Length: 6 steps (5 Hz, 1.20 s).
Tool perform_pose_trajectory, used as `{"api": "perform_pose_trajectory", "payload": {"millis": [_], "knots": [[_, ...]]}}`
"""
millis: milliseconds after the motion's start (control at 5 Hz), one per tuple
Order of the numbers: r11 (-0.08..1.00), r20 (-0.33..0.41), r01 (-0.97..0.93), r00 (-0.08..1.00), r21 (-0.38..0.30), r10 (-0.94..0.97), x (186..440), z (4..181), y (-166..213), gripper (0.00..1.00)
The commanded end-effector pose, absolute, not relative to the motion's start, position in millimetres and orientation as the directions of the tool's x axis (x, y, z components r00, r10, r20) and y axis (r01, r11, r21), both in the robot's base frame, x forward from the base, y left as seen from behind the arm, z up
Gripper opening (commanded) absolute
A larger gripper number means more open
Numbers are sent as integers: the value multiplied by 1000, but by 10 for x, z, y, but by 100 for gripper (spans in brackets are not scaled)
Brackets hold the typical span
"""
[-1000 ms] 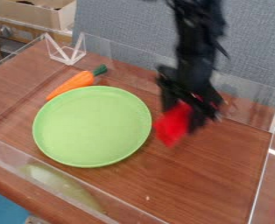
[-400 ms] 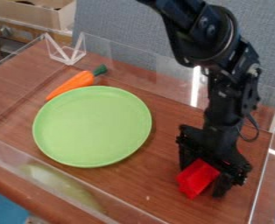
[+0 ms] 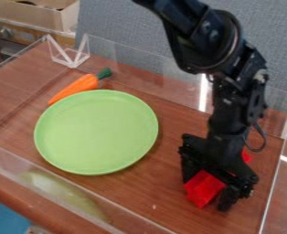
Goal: Put the red object on the right side
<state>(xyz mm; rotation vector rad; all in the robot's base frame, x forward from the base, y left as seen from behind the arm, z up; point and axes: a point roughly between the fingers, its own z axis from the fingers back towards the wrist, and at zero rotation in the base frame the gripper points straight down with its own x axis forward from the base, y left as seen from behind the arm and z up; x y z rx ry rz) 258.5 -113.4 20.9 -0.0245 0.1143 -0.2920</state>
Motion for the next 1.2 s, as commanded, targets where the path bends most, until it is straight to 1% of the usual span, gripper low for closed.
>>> {"api": "perform_pose_trajectory", "payload": {"millis": [0, 200, 400, 800, 1000], "knots": [[948, -91, 315, 944, -40, -317, 2561, 426, -1227, 100], [928, -87, 373, 924, -27, -374, 2522, 548, -1388, 100], [916, -83, 401, 912, -21, -401, 2585, 635, -1397, 100], [967, -105, 255, 961, -11, -254, 2693, 584, -1135, 100], [956, -108, 293, 950, -6, -292, 2669, 490, -1058, 100]]}}
